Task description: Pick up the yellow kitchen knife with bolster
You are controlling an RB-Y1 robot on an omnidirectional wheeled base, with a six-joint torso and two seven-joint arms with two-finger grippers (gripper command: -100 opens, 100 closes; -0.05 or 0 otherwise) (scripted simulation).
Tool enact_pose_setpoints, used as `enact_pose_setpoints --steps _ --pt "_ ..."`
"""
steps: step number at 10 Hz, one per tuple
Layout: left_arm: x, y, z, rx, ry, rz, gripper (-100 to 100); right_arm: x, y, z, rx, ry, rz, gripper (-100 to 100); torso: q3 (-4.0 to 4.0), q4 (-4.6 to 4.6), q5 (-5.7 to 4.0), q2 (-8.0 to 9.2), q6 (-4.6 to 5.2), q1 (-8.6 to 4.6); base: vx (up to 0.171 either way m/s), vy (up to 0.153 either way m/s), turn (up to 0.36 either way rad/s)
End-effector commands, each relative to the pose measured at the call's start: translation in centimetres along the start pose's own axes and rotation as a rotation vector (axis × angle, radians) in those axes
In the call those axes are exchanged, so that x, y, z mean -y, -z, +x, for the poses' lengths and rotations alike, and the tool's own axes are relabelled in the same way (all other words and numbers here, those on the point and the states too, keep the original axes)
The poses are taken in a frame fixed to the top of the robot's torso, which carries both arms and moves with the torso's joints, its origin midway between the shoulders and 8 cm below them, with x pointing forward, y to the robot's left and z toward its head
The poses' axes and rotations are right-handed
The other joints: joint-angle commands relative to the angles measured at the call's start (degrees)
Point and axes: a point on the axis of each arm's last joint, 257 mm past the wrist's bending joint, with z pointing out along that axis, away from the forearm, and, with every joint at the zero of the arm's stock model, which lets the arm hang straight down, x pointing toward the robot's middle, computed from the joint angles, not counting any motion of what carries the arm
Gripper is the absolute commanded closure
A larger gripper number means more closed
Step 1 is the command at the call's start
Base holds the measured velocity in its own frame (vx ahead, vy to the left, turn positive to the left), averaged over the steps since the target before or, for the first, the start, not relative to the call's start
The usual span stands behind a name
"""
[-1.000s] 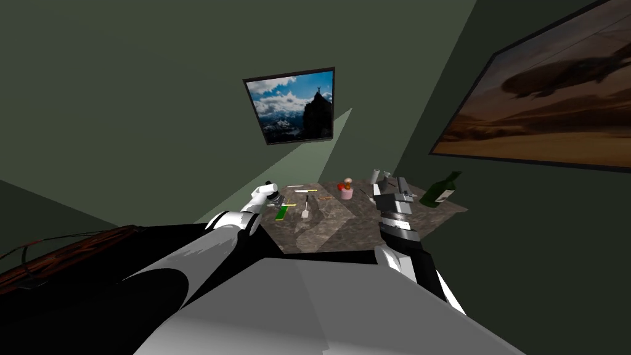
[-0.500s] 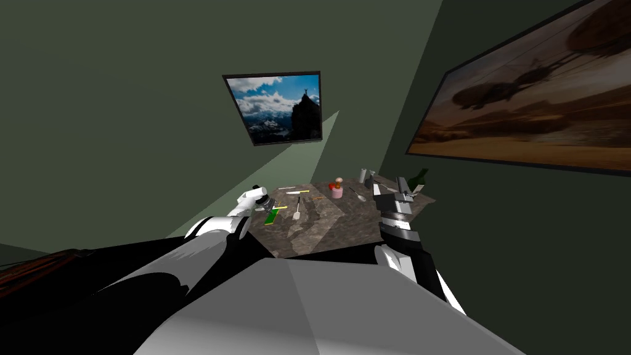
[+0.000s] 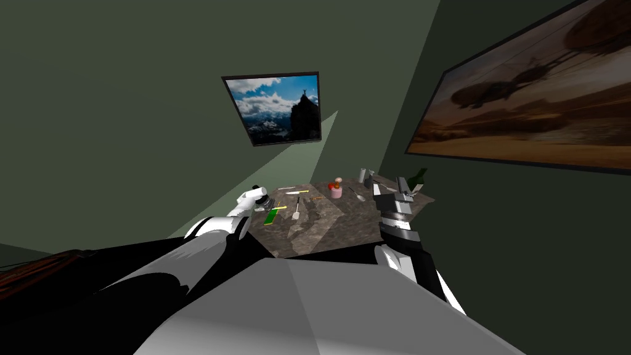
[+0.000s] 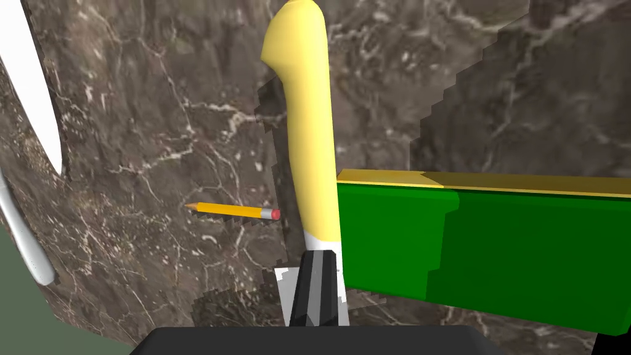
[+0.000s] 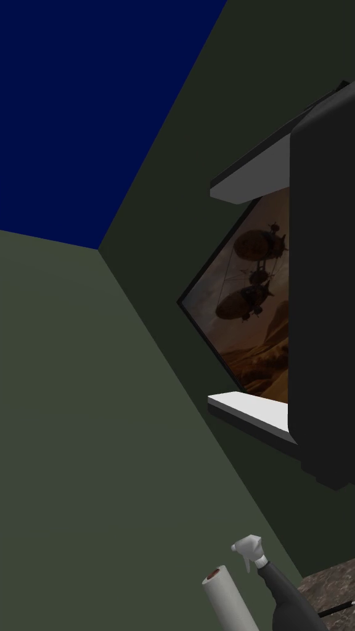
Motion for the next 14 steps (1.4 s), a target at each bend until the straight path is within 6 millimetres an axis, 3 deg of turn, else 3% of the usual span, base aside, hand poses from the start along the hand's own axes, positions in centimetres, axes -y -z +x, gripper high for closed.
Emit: enact_pose_setpoints --steps 1,2,3,5,6,10,12,14 --pt "0.0 0.0 0.0 0.000 0.000 0.000 100 0.0 0.0 0.0 0.000 0.000 0.000 0 0.00 0.00 0.00 0.00 0.00 0.00 0.000 0.000 0.000" --pt "0.0 0.0 0.0 0.000 0.000 0.000 0 0.0 0.0 0.0 0.000 0.000 0.000 0 0.00 0.00 0.00 0.00 0.00 0.00 0.000 0.000 0.000" --pt "1.8 1.6 -0.8 0.020 0.007 0.039 -100 0.0 0.0 0.0 0.000 0.000 0.000 0 0.00 0.00 0.00 0.00 0.00 0.00 0.013 -0.011 0.082" --pt "1.8 1.6 -0.8 0.020 0.007 0.039 -100 0.0 0.0 0.0 0.000 0.000 0.000 0 -0.03 -0.01 -0.02 -0.06 0.00 -0.06 0.015 -0.015 0.014" --pt "3.1 3.2 -1.9 0.049 0.020 0.069 -100 0.0 0.0 0.0 0.000 0.000 0.000 0 -0.03 -0.01 -0.01 -0.05 0.01 -0.05 -0.018 -0.027 0.118" --pt "4.2 6.0 -4.0 0.097 0.049 0.086 -100 0.0 0.0 0.0 0.000 0.000 0.000 0 0.08 0.03 -0.04 0.13 -0.01 -0.17 -0.030 -0.046 0.074" --pt "4.0 7.0 -4.7 0.113 0.066 0.064 -100 0.0 0.0 0.0 0.000 0.000 0.000 0 0.11 0.04 -0.04 0.18 0.00 -0.15 -0.046 -0.036 -0.002" --pt "1.9 6.4 -5.3 0.118 0.086 -0.006 -100 0.0 0.0 0.0 0.000 0.000 0.000 0 0.08 0.03 -0.01 0.14 0.03 -0.05 -0.011 0.018 -0.132"
